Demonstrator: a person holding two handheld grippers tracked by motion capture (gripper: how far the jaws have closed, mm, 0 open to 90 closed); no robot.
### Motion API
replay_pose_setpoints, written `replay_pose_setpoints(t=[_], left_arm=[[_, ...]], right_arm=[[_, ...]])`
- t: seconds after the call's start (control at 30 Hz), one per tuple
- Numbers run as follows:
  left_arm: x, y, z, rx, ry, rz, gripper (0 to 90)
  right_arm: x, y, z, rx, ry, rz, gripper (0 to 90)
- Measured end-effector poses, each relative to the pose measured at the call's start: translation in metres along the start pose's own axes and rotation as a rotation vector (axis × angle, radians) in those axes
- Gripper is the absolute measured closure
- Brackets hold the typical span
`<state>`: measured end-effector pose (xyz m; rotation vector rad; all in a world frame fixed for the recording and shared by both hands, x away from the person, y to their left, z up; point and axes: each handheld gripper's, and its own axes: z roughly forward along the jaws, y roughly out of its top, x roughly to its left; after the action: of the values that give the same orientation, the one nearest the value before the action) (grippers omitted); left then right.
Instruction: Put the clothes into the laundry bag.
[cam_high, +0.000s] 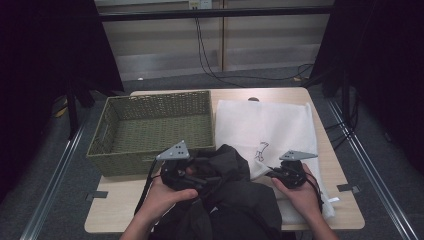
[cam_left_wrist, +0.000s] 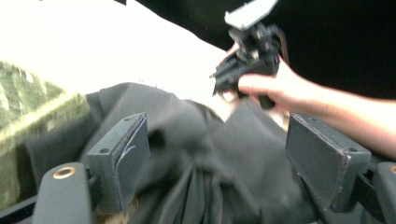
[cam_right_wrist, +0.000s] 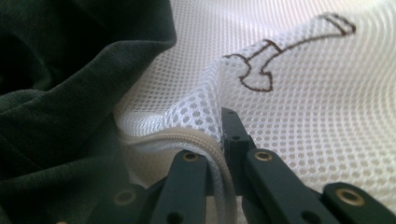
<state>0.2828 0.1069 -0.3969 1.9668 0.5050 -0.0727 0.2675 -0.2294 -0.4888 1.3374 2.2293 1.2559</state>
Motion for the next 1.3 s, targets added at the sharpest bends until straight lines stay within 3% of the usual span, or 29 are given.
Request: replay_pose_setpoints(t=[0.13, 0.17, 0.2, 0.23, 0.3, 0.33, 0.37, 0.43, 0.47, 0.5, 0.53, 0.57, 0.6, 0.7, 0.77, 0.8, 0.87, 0.9, 1.0, 1.07, 1.17, 1.23, 1.3], left_arm=[[0.007, -0.003, 0.053, 0.202, 0.025, -0.03, 15.6], [0.009, -0.007, 0.065, 0.257, 0.058, -0.034, 15.0], [0.012, -0.014, 0.078, 0.288, 0.057, -0.032, 14.3], [0.014, -0.02, 0.089, 0.351, 0.078, -0.029, 11.4], [0.015, -0.032, 0.107, 0.414, 0.097, -0.041, 6.3], [0.013, -0.039, 0.114, 0.407, 0.128, 0.003, 5.7], [0.01, -0.04, 0.114, 0.432, 0.168, 0.08, 7.6], [0.007, -0.039, 0.113, 0.442, 0.188, 0.118, 17.8], [0.005, -0.039, 0.11, 0.427, 0.19, 0.124, 52.3], [-0.001, -0.042, 0.105, 0.382, 0.314, 0.162, 52.3], [0.0, -0.044, 0.102, 0.347, 0.322, 0.156, 76.2], [0.001, -0.045, 0.097, 0.304, 0.294, 0.109, 80.3], [0.0, -0.045, 0.093, 0.27, 0.273, 0.11, 82.0], [-0.012, -0.033, 0.072, 0.119, 0.142, 0.107, 82.6], [-0.016, -0.026, 0.064, 0.059, 0.016, 0.109, 82.6], [-0.017, -0.023, 0.064, 0.055, -0.04, 0.098, 82.6], [-0.02, -0.024, 0.07, 0.062, -0.161, 0.124, 82.6], [-0.022, -0.025, 0.076, 0.088, -0.196, 0.134, 82.5], [-0.027, -0.027, 0.1, 0.213, -0.21, 0.176, 82.1], [-0.024, -0.029, 0.113, 0.248, -0.213, 0.164, 81.6], [-0.024, -0.026, 0.124, 0.246, -0.193, 0.164, 81.4], [-0.025, -0.02, 0.124, 0.225, -0.115, 0.179, 81.9], [-0.02, -0.012, 0.122, 0.179, 0.01, 0.108, 82.4]], right_arm=[[0.007, 0.003, 0.0, 0.01, -0.005, -0.107, 74.8], [0.008, 0.003, 0.0, 0.009, -0.003, -0.126, 72.0], [0.009, 0.003, 0.0, 0.01, 0.004, -0.144, 69.4], [0.009, 0.004, 0.0, 0.007, 0.011, -0.165, 66.9], [0.011, 0.005, -0.001, 0.005, 0.027, -0.181, 66.3], [0.011, 0.005, 0.0, 0.005, 0.033, -0.195, 70.6], [0.012, 0.006, 0.002, 0.018, 0.032, -0.198, 77.2], [0.011, 0.009, 0.008, 0.058, 0.03, -0.194, 87.1], [0.008, 0.011, 0.012, 0.08, 0.033, -0.17, 88.0], [0.008, 0.011, 0.012, 0.08, 0.033, -0.17, 88.0], [0.004, 0.014, 0.014, 0.076, 0.042, -0.136, 88.3], [0.001, 0.017, 0.016, 0.072, 0.041, -0.099, 88.4], [-0.002, 0.019, 0.019, 0.074, 0.032, -0.065, 88.5], [-0.009, 0.022, 0.029, 0.069, -0.015, -0.005, 88.6], [-0.014, 0.024, 0.036, 0.064, -0.045, 0.057, 88.6], [-0.016, 0.024, 0.038, 0.06, -0.051, 0.096, 88.7], [-0.018, 0.028, 0.041, 0.047, -0.067, 0.142, 88.7], [-0.018, 0.032, 0.04, 0.033, -0.056, 0.17, 88.7], [-0.02, 0.043, 0.033, -0.019, -0.024, 0.208, 88.6], [-0.018, 0.049, 0.025, -0.067, 0.006, 0.23, 88.6], [-0.008, 0.057, 0.014, -0.126, 0.012, 0.197, 88.6], [-0.002, 0.057, 0.007, -0.147, 0.016, 0.181, 88.5], [0.003, 0.055, -0.003, -0.166, 0.02, 0.183, 88.6]])
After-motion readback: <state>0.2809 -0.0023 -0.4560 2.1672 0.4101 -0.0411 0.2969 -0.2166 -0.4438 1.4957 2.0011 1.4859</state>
